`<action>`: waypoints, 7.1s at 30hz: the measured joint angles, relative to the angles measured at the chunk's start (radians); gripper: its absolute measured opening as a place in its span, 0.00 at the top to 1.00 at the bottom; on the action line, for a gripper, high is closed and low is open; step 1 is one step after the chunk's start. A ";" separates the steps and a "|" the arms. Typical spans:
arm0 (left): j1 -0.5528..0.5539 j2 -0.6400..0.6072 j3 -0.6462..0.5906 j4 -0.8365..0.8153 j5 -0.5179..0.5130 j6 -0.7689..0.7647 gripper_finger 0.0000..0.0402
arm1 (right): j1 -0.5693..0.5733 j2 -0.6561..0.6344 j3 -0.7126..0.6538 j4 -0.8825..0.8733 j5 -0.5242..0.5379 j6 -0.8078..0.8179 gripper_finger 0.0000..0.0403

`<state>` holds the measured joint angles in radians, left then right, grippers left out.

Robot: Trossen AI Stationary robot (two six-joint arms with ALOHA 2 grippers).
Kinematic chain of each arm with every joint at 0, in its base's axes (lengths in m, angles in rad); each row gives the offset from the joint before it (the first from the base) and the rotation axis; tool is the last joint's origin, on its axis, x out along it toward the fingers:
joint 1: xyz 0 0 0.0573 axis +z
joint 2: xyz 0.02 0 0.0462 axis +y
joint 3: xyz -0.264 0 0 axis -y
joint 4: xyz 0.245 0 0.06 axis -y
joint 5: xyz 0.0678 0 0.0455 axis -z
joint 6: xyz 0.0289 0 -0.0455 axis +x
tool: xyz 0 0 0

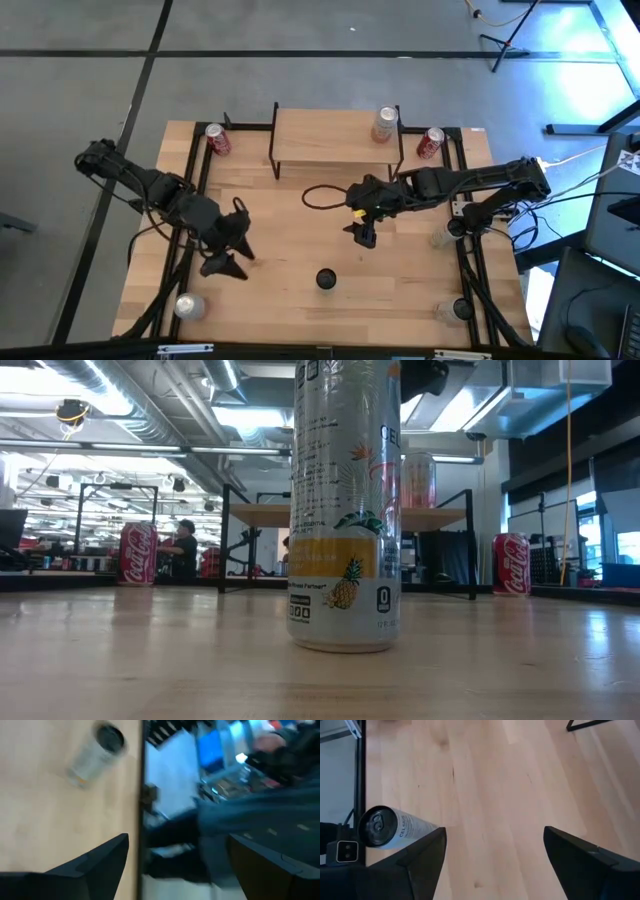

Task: Place canned beverage on shelf
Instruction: Put the white and pink soda can on the shelf aligned with the other white and pink soda can

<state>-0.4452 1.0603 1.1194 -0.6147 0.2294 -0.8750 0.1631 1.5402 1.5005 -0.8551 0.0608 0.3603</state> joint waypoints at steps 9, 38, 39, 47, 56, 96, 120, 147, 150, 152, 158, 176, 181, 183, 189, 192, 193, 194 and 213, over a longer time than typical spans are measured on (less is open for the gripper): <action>-0.157 0.002 0.102 -0.054 -0.025 -0.198 0.18 | 0.001 0.000 0.000 -0.060 -0.080 0.028 0.20; -0.748 0.312 0.113 -0.563 -0.202 -0.531 0.18 | 0.000 0.000 0.000 -0.016 -0.018 -0.006 0.20; -0.753 0.322 0.113 -0.561 -0.206 -0.529 0.18 | 0.000 0.000 0.000 -0.016 -0.018 -0.006 0.20; -0.776 0.381 0.101 -0.560 -0.256 -0.503 0.18 | 0.000 0.000 0.000 -0.013 -0.019 -0.001 0.20; -0.793 0.448 0.093 -0.549 -0.276 -0.503 0.18 | 0.000 0.000 0.000 -0.012 -0.019 0.001 0.20; -0.316 0.448 0.055 -0.603 -0.197 0.051 0.33 | 0.000 -0.139 -0.001 -0.156 -0.063 -0.210 0.20; 0.376 0.584 0.338 -0.472 -0.265 0.703 0.33 | -0.026 -0.341 -0.394 0.145 -0.076 -0.240 0.20; 0.364 0.818 0.366 -0.366 -0.212 0.807 0.14 | -0.026 -0.340 -0.449 0.203 -0.052 -0.208 0.20; 0.358 0.818 0.366 -0.353 -0.210 0.806 0.12 | -0.026 -0.340 -0.449 0.203 -0.051 -0.208 0.20; 0.356 0.818 0.366 -0.354 -0.210 0.807 0.12 | -0.026 -0.340 -0.449 0.203 -0.051 -0.208 0.20; 0.341 0.782 0.415 -0.419 -0.220 0.807 0.11 | -0.026 -0.340 -0.449 0.206 -0.052 -0.208 0.20; 0.228 0.223 0.167 -0.423 -0.418 0.477 0.11 | -0.026 -0.175 -0.448 0.568 -0.056 -0.181 0.20; 0.124 0.057 -0.008 -0.331 -0.457 0.291 0.11 | -0.026 -0.048 -0.448 0.788 -0.053 -0.181 0.20; 0.092 0.012 -0.043 -0.314 -0.480 0.238 0.11 | -0.026 0.002 -0.447 0.876 -0.053 -0.182 0.20; 0.037 -0.039 -0.065 -0.304 -0.553 0.175 0.11 | -0.026 0.135 -0.446 1.051 -0.052 -0.177 0.20; 0.031 -0.042 -0.064 -0.301 -0.558 0.176 0.11 | -0.026 0.188 -0.446 1.117 -0.034 -0.177 0.20; 0.031 -0.042 -0.064 -0.301 -0.558 0.177 0.11 | -0.026 0.202 -0.446 1.127 -0.026 -0.177 0.20; 0.031 -0.042 -0.064 -0.301 -0.558 0.177 0.11 | -0.027 0.217 -0.446 1.140 -0.020 -0.181 0.20; 0.030 -0.040 -0.064 -0.305 -0.546 0.178 0.11 | -0.032 0.360 -0.444 1.258 0.002 -0.172 0.20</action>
<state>-0.4152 1.0203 1.0557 -0.9195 -0.3164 -0.6968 0.1307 1.9005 1.0565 0.4028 0.0626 0.1881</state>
